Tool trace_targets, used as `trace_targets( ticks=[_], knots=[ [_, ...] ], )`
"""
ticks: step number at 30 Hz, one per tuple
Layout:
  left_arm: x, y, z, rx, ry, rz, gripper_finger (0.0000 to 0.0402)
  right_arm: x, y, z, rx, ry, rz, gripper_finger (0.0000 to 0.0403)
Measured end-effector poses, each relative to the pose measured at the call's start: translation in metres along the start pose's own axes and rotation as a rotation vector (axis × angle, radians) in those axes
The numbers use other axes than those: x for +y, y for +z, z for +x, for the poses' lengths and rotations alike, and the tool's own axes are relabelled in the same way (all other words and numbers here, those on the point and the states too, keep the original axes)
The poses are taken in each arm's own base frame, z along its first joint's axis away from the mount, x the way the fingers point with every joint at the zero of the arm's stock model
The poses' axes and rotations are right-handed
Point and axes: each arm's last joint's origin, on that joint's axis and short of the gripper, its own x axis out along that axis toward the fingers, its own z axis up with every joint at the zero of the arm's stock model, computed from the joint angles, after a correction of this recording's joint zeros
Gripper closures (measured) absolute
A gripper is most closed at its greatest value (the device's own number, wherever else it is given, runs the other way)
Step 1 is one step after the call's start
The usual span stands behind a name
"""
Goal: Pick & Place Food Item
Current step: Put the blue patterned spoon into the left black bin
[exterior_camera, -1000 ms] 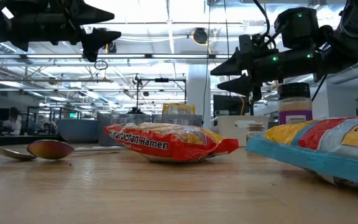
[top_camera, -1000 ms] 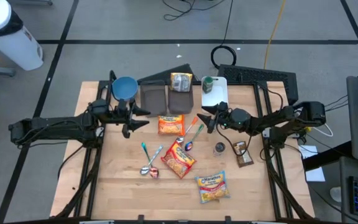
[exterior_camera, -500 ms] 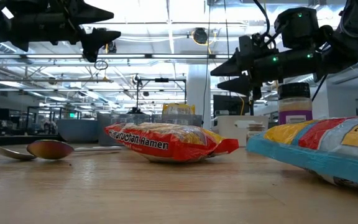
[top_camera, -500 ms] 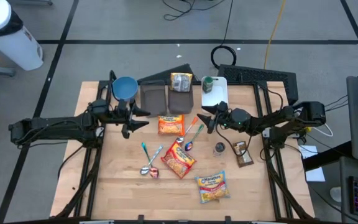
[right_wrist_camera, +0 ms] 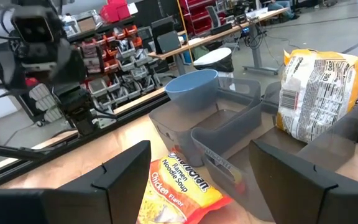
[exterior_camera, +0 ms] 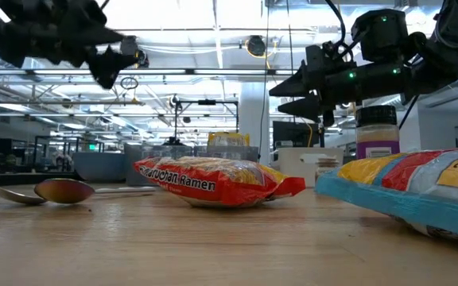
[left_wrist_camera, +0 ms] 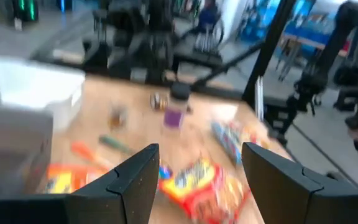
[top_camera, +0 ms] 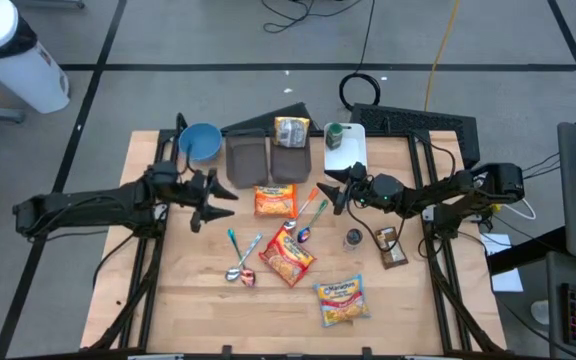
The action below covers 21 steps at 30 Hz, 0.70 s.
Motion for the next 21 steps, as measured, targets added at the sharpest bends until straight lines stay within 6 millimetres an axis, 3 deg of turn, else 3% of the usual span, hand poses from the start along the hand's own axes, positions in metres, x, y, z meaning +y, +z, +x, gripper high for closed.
trace_targets(
  ticks=[14, 21],
  knots=[
    [-0.022, -0.027, 0.007, 0.234, 0.058, -0.100, 0.0163, 0.000, 0.001, 0.000, -0.006, 0.005, -0.014, 0.0138],
    [-0.041, -0.043, 0.017, 0.351, 0.072, -0.062, 0.0163, 0.000, 0.001, 0.000, -0.006, 0.004, -0.036, 0.0138]
  ],
)
